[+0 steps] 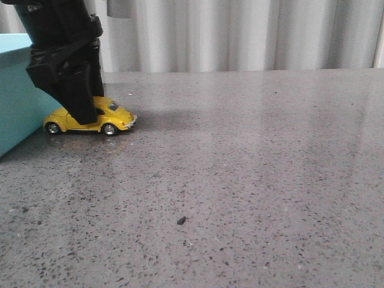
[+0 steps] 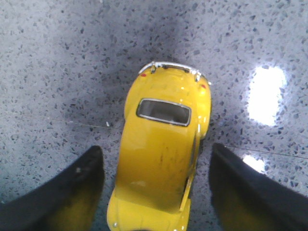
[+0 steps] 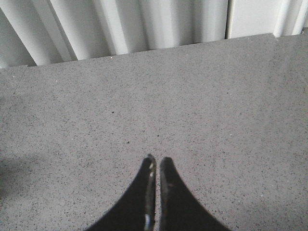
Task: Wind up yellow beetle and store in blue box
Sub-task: 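Lift the beetle off the table with the left gripper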
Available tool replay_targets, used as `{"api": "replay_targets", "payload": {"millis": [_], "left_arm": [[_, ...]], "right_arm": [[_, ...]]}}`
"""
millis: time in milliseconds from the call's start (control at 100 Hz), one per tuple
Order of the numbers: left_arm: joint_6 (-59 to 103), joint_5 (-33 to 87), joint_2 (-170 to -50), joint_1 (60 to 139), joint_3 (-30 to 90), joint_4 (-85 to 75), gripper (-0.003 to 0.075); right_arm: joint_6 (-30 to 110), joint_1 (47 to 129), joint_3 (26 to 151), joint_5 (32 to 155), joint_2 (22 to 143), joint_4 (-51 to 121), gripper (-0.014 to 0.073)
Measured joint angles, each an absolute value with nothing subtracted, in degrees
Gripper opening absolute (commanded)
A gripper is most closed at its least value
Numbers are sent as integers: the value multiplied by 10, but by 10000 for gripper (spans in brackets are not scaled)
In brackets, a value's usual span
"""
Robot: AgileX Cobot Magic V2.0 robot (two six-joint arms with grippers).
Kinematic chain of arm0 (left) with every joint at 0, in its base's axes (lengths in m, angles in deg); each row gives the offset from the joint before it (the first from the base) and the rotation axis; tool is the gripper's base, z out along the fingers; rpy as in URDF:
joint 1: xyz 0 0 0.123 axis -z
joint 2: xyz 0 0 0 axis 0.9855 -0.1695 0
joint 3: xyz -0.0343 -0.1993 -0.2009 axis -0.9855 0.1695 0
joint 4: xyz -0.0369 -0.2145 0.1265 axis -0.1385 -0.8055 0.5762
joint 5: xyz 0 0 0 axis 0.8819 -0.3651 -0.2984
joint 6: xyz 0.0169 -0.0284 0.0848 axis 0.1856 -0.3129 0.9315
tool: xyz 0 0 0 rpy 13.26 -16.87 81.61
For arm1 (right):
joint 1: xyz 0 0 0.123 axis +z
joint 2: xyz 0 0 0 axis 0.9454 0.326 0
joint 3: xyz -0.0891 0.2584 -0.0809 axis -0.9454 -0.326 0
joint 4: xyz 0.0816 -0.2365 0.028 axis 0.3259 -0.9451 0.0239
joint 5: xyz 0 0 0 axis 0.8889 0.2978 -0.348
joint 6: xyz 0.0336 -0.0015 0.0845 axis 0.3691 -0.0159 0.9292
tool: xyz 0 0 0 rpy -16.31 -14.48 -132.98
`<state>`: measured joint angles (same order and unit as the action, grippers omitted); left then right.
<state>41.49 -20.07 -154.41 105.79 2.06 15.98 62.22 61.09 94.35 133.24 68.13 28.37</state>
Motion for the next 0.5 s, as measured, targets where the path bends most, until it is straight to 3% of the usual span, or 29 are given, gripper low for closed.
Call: {"api": "replay_targets", "payload": {"millis": [280, 500], "left_arm": [[415, -202, -1544, 1058, 21, 158, 203], [416, -204, -1542, 1058, 18, 154, 163]], "right_arm": [[622, 611, 943, 1332, 681, 284, -61], [622, 611, 943, 1332, 681, 284, -61]]}}
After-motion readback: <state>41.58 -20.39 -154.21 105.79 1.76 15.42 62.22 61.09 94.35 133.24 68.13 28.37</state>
